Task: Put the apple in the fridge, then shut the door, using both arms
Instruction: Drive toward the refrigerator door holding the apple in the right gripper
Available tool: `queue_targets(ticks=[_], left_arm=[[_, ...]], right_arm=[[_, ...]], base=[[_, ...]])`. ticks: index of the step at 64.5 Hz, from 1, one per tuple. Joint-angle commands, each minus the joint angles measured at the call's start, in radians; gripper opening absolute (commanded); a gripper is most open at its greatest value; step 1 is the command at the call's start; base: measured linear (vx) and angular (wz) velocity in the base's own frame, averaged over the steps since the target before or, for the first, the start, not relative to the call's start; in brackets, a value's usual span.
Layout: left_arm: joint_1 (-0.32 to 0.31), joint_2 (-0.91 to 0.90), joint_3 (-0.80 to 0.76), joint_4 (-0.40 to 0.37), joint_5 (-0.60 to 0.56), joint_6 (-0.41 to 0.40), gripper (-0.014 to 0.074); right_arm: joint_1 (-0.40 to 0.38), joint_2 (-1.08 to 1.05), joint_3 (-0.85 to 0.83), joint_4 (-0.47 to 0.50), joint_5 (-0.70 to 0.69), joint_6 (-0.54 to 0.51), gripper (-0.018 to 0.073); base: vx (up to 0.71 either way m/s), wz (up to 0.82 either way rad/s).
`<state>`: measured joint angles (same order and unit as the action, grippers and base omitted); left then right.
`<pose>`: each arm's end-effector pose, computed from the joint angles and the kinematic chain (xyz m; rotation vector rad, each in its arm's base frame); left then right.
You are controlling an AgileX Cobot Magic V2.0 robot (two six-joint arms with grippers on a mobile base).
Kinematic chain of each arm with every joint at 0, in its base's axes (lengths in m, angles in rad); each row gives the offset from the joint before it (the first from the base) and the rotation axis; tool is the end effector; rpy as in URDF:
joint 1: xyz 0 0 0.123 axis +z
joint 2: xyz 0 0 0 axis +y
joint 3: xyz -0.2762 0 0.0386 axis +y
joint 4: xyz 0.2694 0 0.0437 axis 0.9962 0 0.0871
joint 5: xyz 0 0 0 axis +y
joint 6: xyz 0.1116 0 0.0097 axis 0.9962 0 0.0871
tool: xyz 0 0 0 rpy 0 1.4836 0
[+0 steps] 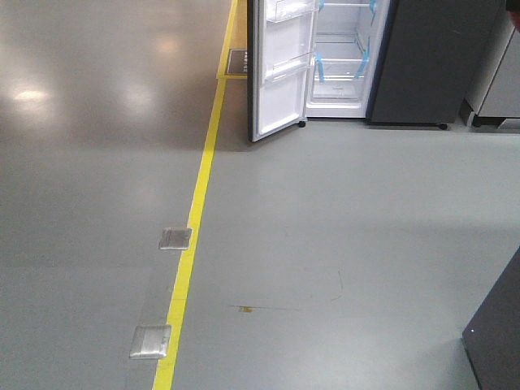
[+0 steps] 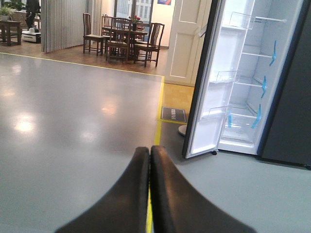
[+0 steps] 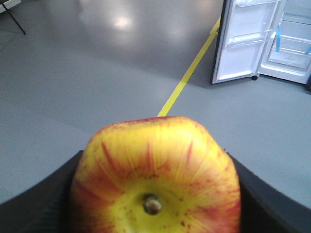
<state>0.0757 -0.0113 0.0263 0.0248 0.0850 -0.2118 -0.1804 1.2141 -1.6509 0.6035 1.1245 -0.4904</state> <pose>0.1051 0.0082 0.1966 -0.2092 1.5703 -0.0854 0.2551 0.0118 0.5010 -0.3402 1.9980 0.3212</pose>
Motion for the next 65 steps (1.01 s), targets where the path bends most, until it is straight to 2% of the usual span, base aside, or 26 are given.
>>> queue_targets(ticks=[1,65], left_arm=[[-0.006,-0.014,0.028,-0.001,-0.073,-0.003,-0.0006],[-0.006,-0.014,0.028,-0.001,-0.073,-0.003,-0.0006]], right_arm=[[-0.006,-0.019,-0.029,0.037,-0.066,-0.009,0.0013],[-0.006,-0.019,-0.029,0.037,-0.069,-0.009,0.0013]], base=[[0.22,-0.07],[0.22,-0.05]])
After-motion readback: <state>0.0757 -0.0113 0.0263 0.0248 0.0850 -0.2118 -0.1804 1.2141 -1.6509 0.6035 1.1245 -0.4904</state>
